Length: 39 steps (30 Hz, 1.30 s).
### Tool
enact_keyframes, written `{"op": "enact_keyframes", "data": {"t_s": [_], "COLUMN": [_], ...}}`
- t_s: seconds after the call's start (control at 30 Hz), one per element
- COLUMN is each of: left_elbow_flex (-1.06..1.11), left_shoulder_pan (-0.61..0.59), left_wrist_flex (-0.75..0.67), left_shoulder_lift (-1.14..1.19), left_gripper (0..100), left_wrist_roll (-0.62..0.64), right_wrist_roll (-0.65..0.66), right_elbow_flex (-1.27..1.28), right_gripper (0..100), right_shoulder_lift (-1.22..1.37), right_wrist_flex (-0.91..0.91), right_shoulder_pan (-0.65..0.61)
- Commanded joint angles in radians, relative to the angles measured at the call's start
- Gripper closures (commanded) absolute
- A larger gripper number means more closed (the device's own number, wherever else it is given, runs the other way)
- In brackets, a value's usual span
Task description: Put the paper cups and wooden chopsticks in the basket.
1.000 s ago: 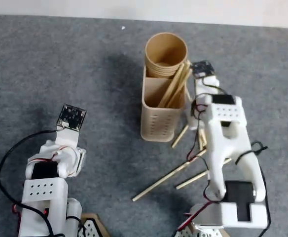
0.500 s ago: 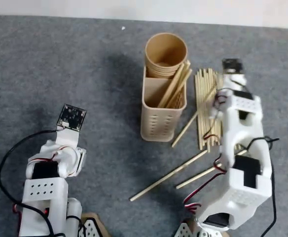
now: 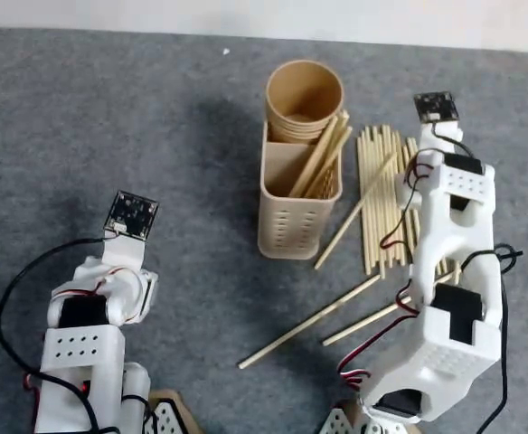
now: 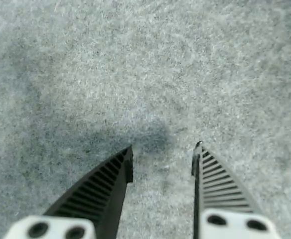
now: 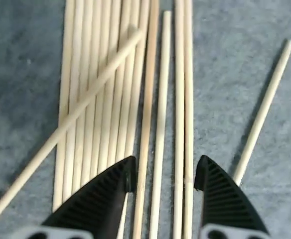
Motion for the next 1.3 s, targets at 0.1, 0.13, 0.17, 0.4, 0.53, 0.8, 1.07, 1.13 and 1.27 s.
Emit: {"op": "enact_keyframes", "data": {"t_s": [0.1, 0.13, 0.17, 0.4, 0.53, 0.8, 1.07, 1.13, 1.27], "left_elbow_flex": [-0.004, -0.004, -0.004, -0.004, -0.004, -0.004, -0.004, -0.004, -0.004], "left_shoulder_pan": [0.012, 0.012, 0.012, 0.012, 0.012, 0.012, 0.012, 0.012, 0.012], "left_wrist_flex": [-0.015, -0.015, -0.015, -0.015, -0.015, -0.015, -0.015, -0.015, -0.015], "left_shoulder_lift": [-0.012, -0.012, -0.012, -0.012, -0.012, -0.012, -0.012, -0.012, -0.012], "left_gripper": [80, 80, 80, 80, 80, 80, 80, 80, 80], "left_wrist_roll": [-0.008, -0.008, -0.008, -0.008, -0.008, -0.008, -0.008, -0.008, -0.008], "right_wrist_roll": [0.074, 0.075, 0.075, 0.075, 0.075, -0.034, -0.201, -0.241, -0.305], "right_elbow_flex": [-0.050, -0.058, -0.073, -0.179, -0.206, -0.326, -0.400, -0.400, -0.401], "right_gripper": [79.6, 79.6, 79.6, 79.6, 88.2, 99.1, 99.1, 99.1, 99.1], "right_shoulder_lift": [0.044, 0.067, 0.093, 0.285, 0.349, 0.298, -0.062, -0.163, -0.335], "right_wrist_flex": [-0.002, -0.008, -0.027, -0.051, -0.051, 0.053, 0.105, 0.101, 0.045], "right_shoulder_pan": [0.024, 0.035, 0.041, 0.065, 0.068, 0.111, 0.082, 0.047, -0.035]}}
